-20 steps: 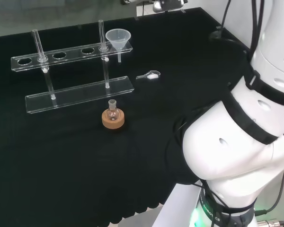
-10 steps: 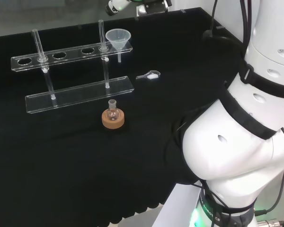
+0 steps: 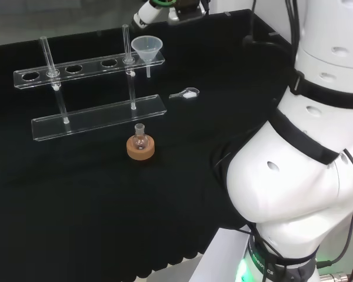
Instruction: Pick up the funnel from the transparent funnel stand.
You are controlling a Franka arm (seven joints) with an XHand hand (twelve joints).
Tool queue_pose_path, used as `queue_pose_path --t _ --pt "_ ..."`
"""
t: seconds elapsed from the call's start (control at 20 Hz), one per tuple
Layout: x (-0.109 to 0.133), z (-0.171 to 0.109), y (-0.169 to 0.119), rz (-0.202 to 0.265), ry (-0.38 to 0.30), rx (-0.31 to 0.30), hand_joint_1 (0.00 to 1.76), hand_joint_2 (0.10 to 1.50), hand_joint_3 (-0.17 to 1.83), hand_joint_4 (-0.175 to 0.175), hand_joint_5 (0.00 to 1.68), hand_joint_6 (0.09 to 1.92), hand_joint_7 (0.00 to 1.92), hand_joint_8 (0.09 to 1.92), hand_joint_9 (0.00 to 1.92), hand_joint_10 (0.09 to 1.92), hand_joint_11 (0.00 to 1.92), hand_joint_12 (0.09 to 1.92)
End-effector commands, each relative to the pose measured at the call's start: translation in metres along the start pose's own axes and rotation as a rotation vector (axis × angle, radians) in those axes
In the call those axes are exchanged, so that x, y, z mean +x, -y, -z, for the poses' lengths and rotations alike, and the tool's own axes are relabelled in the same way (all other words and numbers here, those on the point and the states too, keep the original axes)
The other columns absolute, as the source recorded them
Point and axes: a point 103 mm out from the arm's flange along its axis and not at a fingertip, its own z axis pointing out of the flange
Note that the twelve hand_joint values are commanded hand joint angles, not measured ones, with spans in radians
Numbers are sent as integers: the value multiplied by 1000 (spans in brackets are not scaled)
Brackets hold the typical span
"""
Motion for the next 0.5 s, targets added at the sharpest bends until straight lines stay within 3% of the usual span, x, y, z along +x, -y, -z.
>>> queue_pose_path --t 0.05,0.5 --pt "12 -23 -17 21 35 102 467 806 182 -9 125 87 0 404 124 812 159 1463" --pt "18 -33 -27 27 56 124 527 777 174 -30 73 87 0 339 85 852 220 1496"
